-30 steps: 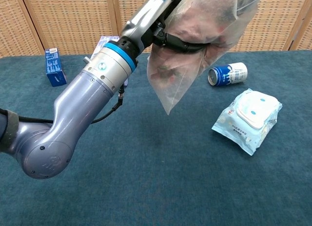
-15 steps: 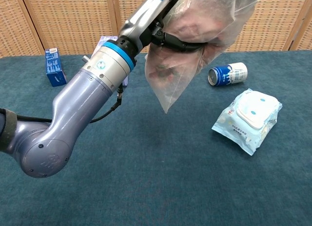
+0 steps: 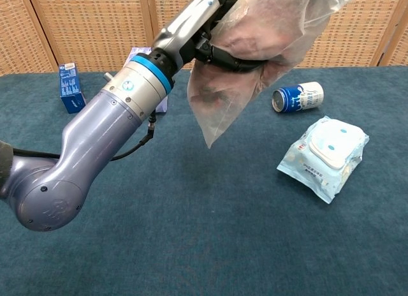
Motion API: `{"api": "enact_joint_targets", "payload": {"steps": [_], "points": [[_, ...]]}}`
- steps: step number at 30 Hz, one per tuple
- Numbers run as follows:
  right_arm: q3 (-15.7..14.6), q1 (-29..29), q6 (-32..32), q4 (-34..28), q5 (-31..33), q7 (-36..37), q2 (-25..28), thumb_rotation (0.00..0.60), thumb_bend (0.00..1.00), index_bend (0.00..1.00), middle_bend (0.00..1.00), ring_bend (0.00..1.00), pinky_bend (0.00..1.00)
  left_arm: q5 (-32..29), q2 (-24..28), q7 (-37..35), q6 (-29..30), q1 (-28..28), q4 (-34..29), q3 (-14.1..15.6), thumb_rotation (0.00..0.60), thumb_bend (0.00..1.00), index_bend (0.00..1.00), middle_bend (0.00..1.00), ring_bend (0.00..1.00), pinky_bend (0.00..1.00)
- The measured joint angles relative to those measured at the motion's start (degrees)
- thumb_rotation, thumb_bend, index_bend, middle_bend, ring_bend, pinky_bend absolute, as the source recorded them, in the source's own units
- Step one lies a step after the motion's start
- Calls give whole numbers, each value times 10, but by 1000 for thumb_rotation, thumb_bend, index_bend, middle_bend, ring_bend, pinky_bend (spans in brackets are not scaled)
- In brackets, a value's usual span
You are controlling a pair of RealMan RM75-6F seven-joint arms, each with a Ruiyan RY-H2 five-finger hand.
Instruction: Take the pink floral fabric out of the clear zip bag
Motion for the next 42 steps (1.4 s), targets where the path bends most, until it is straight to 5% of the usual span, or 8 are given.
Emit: {"api": "enact_joint_targets", "payload": {"steps": [5,11,30,42], "points": [[-2,-10,3,2,-18,7,1,600,662,857,0,0,0,0,14,8,-7,6,-18,6,600,294,16,0,2,154],[-4,-21,7,5,-37,19,2,600,662,857,0,0,0,2,33,11,-9,17,-38,12,600,229,0,0,0,10],[-15,-45,2,17,-99,58,1,600,662,857,0,0,0,26,159,15,-34,74,-96,78,600,188,0,0,0,0],[-19,-34,-16,-5,-101,59,-20,600,662,857,0,0,0,51,255,45,-100,107,-106,159,600,188,25,0,0,0]]}}
